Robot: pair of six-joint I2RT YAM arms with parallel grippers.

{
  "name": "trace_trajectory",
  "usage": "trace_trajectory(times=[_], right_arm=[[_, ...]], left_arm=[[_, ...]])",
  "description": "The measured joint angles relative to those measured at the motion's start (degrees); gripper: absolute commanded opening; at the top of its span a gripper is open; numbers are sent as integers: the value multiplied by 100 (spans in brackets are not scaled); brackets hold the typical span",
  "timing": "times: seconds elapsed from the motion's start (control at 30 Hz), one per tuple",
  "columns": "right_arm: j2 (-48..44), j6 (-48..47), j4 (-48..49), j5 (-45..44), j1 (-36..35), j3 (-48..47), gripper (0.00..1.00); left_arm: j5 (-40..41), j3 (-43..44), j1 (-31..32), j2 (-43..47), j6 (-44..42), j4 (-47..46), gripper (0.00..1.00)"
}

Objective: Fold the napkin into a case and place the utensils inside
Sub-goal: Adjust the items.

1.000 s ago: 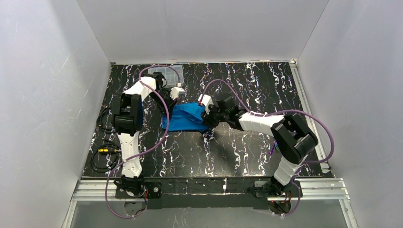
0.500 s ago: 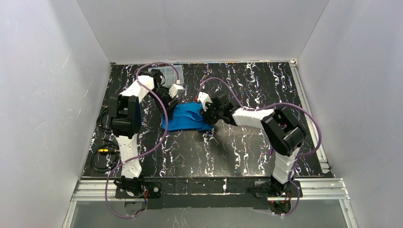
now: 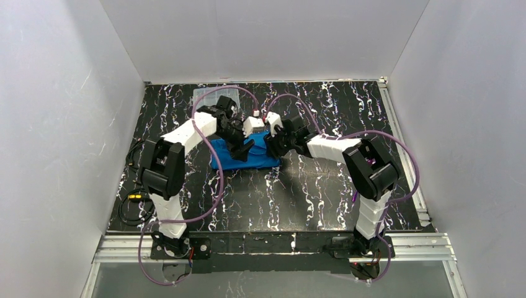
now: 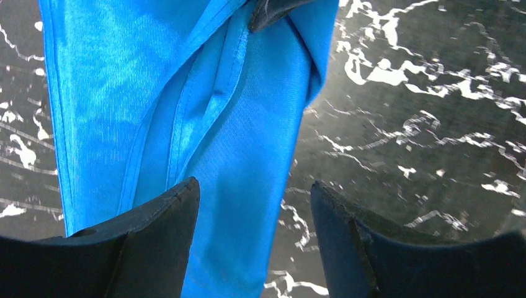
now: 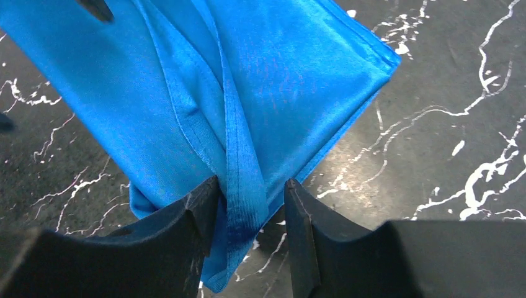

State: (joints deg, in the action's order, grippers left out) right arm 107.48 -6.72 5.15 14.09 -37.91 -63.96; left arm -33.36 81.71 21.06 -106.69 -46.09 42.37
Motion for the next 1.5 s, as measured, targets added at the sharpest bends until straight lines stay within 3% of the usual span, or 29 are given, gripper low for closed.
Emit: trace_trajectory(times=[0.1, 0.2, 0.23, 0.27, 0.4, 0.53, 0.67, 0.83, 0.93, 1.13, 1.5], right_arm=[[92, 168, 4, 81, 173, -83, 56], [111, 367, 13, 240, 221, -98, 75], [111, 426, 33, 304, 238, -98, 91], [111, 516, 74, 407, 278, -98, 98], [101, 914, 328, 907, 448, -68, 99], [-181, 1550, 870, 1362, 855, 369, 90], [-636, 2308, 1351, 1617, 1375, 905, 98], [-887, 2750, 1462, 1764, 1648, 1043, 99], [-887, 2889, 1482, 1952, 1641, 1182, 95], [-831, 3283, 1759, 2159, 1582, 1696, 67], [-219, 3401, 2015, 2179, 1143, 1556, 53]], left_arm=[[118, -227, 192, -201, 232, -699, 64], [251, -457, 280, -275, 433, -1279, 63], [299, -501, 297, -284, 505, -1432, 62], [337, -509, 310, -302, 581, -1578, 61], [448, -505, 339, -435, 881, -2109, 58], [564, -505, 343, -562, 1193, -2439, 57], [605, -476, 345, -579, 1421, -2568, 57], [623, -354, 396, -627, 1541, -2588, 59], [621, -354, 470, -627, 1550, -2562, 59], [675, -240, 645, -706, 1556, -2520, 58], [859, 337, 682, -1174, 1644, -2455, 54]])
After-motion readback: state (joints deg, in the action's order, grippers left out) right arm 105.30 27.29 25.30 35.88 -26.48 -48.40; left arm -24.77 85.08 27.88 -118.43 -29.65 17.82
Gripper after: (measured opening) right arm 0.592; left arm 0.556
